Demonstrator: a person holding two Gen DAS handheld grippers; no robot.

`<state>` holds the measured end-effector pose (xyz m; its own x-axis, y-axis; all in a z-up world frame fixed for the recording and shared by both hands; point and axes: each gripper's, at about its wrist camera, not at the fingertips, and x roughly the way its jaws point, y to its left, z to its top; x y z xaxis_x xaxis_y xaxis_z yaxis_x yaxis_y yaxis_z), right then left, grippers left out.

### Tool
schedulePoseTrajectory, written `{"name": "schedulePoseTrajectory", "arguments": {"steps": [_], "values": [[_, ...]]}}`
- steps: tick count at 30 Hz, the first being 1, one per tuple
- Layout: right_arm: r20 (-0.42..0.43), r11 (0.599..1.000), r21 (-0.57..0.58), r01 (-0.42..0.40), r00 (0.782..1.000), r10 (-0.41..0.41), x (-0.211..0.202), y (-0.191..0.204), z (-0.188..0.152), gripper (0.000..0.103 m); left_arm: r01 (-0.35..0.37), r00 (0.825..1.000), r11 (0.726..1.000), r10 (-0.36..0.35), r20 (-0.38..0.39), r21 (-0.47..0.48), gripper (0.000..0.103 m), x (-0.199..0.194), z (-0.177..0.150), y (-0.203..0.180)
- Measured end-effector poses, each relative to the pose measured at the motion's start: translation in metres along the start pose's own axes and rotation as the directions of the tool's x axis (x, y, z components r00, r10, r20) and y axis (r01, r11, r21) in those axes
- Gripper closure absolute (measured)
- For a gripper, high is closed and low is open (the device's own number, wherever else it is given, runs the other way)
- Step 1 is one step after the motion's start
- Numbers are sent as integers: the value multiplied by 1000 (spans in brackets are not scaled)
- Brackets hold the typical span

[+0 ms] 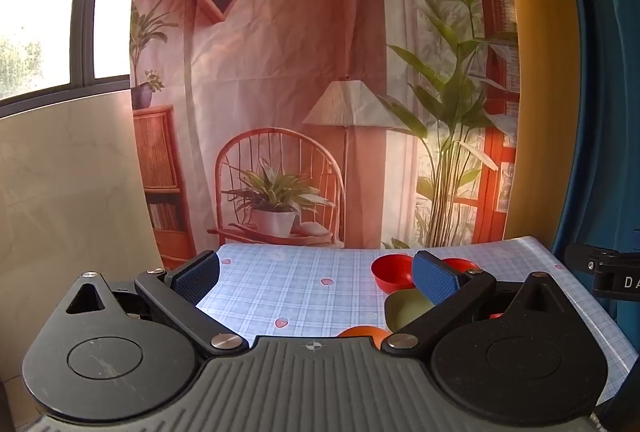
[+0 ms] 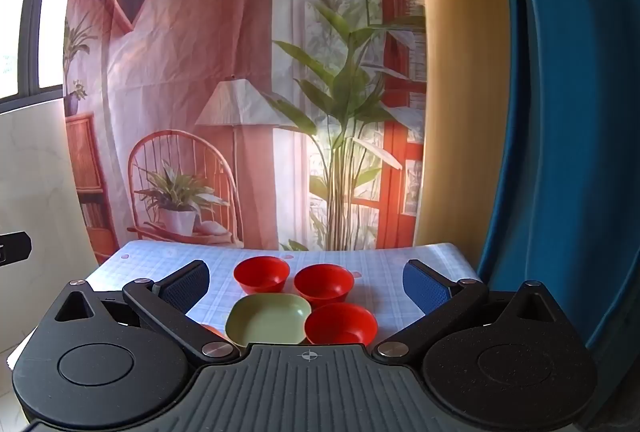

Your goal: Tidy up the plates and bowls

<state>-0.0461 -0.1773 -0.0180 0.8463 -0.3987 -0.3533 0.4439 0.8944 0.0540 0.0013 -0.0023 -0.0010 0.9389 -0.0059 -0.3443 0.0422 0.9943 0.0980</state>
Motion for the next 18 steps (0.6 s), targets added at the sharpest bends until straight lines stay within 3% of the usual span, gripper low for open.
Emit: {"name": "schedulePoseTrajectory", "arguments": {"steps": [18], "values": [[7,1000,11,-6,1000,5,-1,-3,0,0,12,1000,1000,-12,10,-1,0,-2,0,5]]}}
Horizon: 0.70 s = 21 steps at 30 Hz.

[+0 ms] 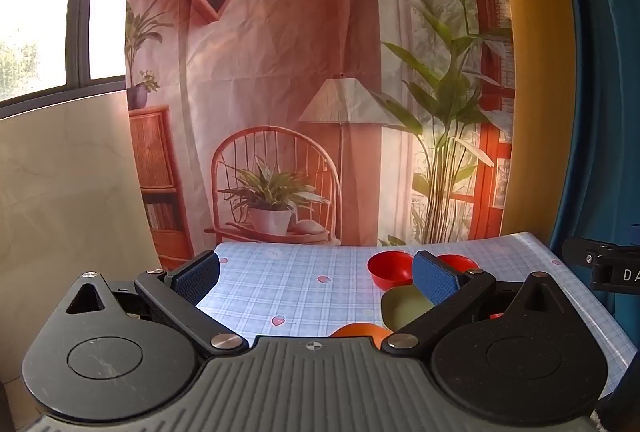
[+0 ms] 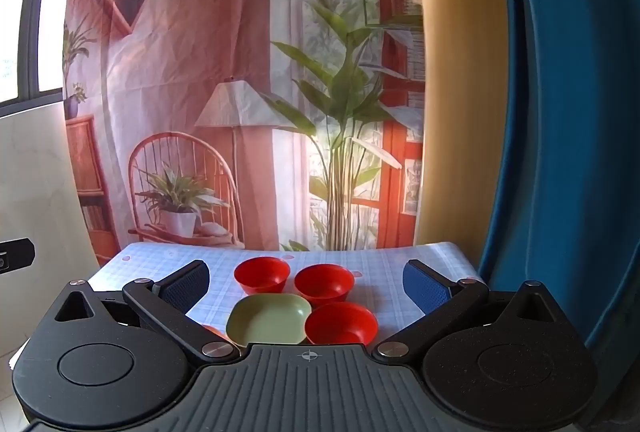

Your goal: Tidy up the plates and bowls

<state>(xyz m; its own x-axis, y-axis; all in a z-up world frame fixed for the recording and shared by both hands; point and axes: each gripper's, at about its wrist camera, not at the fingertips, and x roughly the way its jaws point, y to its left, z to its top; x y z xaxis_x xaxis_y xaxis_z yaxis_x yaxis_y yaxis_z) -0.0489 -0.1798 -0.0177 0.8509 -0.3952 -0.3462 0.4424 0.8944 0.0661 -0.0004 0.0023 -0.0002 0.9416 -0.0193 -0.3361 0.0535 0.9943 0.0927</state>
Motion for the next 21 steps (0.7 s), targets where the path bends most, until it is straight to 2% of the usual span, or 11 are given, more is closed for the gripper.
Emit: {"name": "schedulePoseTrajectory", "arguments": {"steps": [21], "values": [[4,1000,8,9,1000,-9,-2,0,-1,0,6,1000,1000,-6,-15,-9,0,0,0,0]]}}
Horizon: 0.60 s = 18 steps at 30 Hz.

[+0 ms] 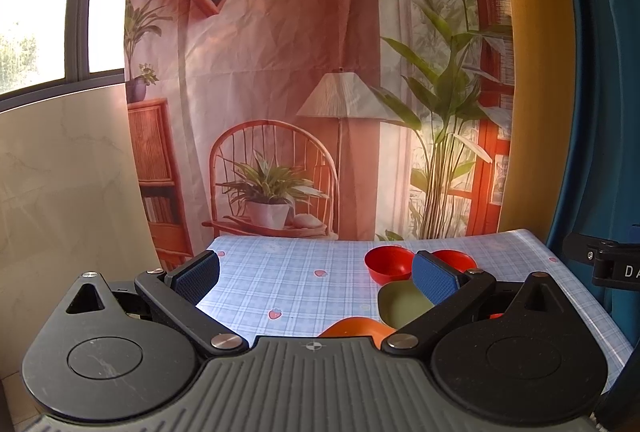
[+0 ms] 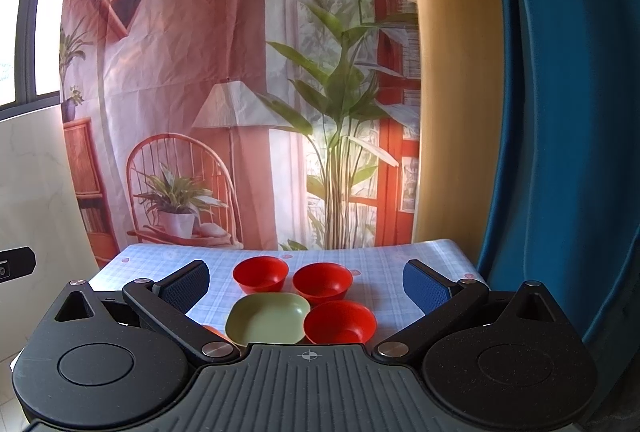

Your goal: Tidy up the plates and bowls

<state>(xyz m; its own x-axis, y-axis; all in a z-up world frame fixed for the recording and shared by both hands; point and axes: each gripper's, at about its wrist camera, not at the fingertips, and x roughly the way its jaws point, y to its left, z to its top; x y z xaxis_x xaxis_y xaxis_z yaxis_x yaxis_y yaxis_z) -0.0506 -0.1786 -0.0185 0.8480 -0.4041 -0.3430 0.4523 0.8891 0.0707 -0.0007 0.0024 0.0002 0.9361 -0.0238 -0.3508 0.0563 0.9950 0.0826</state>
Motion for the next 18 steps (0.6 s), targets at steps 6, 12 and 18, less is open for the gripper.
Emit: {"name": "schedulePoseTrajectory", "arguments": {"steps": [6,12,18], "values": [[0,1000,4,1,1000,-1,0,-1,0,0,5,1000,1000,-5,-1,-4,0,0,-1,-1],[-2,1000,2,1,1000,-1,-1,-1,0,0,2,1000,1000,-2,-5,-11,0,1,-1,0],[0,1000,0,5,1000,-5,1,0,3,0,2,1000,1000,-2,-5,-17,0,0,0,-1]]}}
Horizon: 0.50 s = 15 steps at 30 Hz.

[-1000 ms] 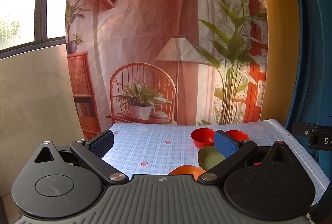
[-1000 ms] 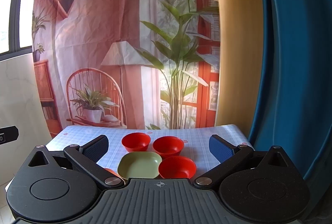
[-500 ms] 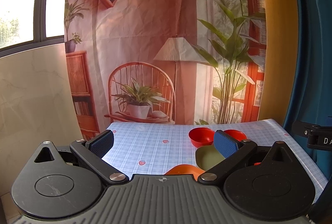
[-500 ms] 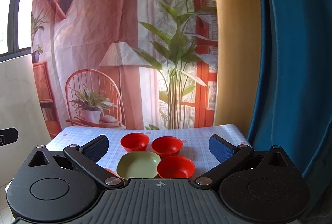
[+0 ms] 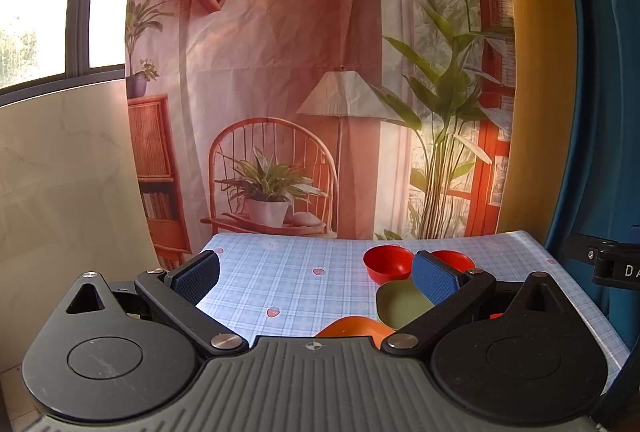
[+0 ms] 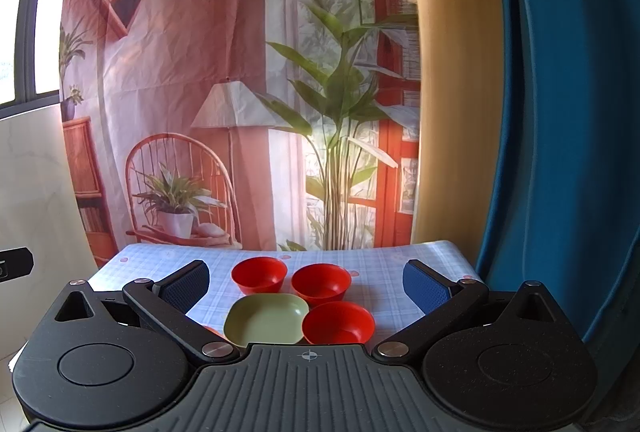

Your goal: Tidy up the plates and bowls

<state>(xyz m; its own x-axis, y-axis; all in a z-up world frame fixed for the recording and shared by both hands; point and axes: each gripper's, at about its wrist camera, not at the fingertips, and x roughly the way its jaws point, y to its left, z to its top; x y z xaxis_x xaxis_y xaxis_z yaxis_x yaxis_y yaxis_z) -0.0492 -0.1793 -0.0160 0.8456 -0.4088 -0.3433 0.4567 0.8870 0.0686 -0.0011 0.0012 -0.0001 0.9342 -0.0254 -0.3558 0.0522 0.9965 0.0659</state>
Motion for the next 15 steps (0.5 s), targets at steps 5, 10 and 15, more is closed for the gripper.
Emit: {"name": "schedulePoseTrajectory", "arguments": {"steps": [5,10,15], "values": [[3,1000,0,3,1000,-3,-1,1,1,0,0,1000,1000,0,1,0,0,0,0,-1],[1,1000,0,3,1000,-3,-2,1,1,0,1,1000,1000,-1,-1,-1,0,0,0,-1],[0,1000,2,1,1000,-1,-1,1,1,0,3,1000,1000,-3,-3,-1,0,-1,0,-2]]}}
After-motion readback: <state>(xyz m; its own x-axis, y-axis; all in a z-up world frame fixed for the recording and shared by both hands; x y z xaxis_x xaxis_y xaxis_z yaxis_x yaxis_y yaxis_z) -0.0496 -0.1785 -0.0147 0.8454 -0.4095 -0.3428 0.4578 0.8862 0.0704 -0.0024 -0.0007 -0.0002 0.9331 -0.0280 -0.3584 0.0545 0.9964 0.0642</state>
